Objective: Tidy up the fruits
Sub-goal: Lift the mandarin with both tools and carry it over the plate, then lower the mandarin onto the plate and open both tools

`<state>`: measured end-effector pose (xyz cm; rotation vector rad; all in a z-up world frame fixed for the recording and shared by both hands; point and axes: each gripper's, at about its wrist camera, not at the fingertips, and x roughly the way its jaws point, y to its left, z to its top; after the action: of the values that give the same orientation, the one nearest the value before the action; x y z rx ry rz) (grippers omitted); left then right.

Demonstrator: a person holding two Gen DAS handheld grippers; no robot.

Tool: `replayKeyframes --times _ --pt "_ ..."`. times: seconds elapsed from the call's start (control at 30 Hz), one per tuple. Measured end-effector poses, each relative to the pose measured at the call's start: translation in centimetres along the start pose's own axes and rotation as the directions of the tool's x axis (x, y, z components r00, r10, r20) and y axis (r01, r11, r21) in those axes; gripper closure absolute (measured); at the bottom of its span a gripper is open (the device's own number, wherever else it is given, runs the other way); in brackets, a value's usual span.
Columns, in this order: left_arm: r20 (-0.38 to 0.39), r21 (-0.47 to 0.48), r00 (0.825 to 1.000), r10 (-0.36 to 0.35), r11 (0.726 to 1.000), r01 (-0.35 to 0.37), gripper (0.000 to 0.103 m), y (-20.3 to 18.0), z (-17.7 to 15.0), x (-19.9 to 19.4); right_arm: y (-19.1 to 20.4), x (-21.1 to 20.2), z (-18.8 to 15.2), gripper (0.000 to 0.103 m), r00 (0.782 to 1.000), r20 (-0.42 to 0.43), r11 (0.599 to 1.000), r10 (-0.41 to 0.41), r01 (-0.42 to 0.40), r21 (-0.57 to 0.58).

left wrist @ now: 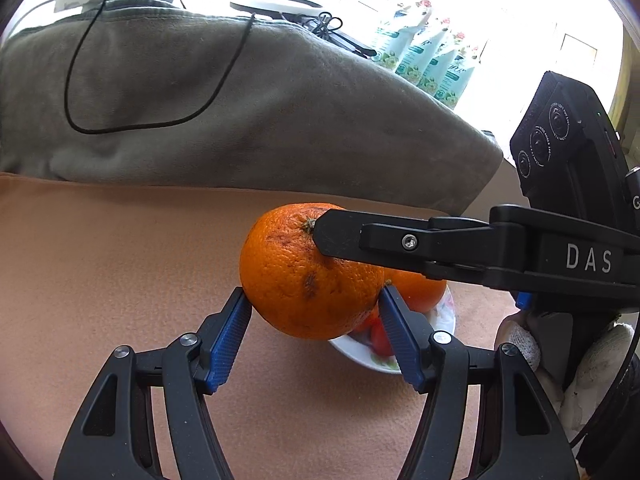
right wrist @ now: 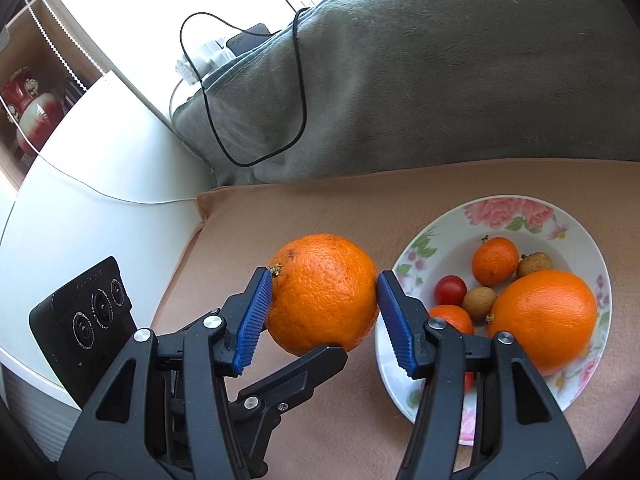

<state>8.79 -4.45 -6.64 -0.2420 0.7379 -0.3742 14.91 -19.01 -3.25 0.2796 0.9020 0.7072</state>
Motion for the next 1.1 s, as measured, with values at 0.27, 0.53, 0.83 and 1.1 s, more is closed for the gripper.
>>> replayKeyframes --times 0.27,0.53,0.83,1.1 --pt "-0.038 0.010 0.999 -0.034 0.999 0.035 0.037 -1.4 0.9 2.8 -2.6 -0.6 0.8 0.046 0.999 0.007 0.998 -0.048 0.047 0.033" --pt "-0.067 0.015 0.996 -0.052 0.998 0.054 0.037 -1.9 1.1 4.4 -4.4 -0.8 1.4 0.046 0.997 0.002 0.996 -0.079 0.078 0.046" --pt "-0.074 0.034 0.996 -0.049 0.998 0.052 0.037 -2.3 1.6 5.4 -5.0 -1.0 2.0 0.046 0.995 -0.004 0.995 -0.097 0.097 0.038" --pt "-0.084 0.054 0.996 -0.024 0.998 0.029 0.038 -1.9 1.5 5.7 -5.1 -0.9 2.5 0.046 0.993 0.006 0.992 -0.121 0.120 0.039"
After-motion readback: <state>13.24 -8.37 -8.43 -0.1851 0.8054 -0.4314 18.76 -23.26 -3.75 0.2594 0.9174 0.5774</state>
